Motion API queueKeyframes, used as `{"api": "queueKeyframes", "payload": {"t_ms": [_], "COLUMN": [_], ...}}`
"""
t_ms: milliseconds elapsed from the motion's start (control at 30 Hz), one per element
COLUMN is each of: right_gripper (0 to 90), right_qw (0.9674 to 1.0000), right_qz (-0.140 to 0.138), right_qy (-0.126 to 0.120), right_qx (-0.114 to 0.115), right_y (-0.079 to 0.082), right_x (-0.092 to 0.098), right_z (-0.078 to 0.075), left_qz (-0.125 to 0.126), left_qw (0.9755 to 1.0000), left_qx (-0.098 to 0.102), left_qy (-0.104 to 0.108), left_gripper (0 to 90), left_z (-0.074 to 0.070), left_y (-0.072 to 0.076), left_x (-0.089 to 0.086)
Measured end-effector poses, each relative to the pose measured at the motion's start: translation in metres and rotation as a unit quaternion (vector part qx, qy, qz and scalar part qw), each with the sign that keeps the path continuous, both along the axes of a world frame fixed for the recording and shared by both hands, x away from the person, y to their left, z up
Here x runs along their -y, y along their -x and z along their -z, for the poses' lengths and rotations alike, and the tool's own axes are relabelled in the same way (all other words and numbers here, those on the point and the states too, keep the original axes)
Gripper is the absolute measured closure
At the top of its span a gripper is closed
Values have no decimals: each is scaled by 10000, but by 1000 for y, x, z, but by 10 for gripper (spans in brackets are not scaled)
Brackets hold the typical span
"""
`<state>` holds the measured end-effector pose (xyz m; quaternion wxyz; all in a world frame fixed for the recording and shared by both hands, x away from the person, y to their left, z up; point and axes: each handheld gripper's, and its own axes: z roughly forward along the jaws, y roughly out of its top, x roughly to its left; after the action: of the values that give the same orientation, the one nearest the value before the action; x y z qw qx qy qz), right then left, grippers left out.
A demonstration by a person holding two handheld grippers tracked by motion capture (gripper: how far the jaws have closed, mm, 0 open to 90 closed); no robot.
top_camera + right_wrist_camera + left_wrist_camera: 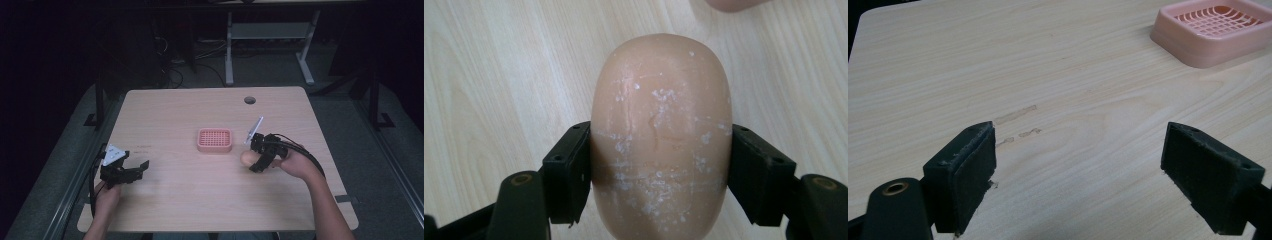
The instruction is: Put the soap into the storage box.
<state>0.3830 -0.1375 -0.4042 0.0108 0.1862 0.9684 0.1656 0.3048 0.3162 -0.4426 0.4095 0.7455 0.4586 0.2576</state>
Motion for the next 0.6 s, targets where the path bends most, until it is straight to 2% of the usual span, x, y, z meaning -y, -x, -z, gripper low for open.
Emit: {"api": "queueKeyframes", "payload": {"t_ms": [600], "right_gripper": [319], "right_qw": [9998], "right_qz": [-159], "right_qy": [64], "right_qx": [76], "right_y": [-14], "right_x": [-18], "right_z": [-7], "left_qz": [-19], "left_qw": [10000], "left_qx": [-9], "left_qy": [10], "left_gripper": [142], "left_z": [0], "left_y": [0], "left_x": [-1]}}
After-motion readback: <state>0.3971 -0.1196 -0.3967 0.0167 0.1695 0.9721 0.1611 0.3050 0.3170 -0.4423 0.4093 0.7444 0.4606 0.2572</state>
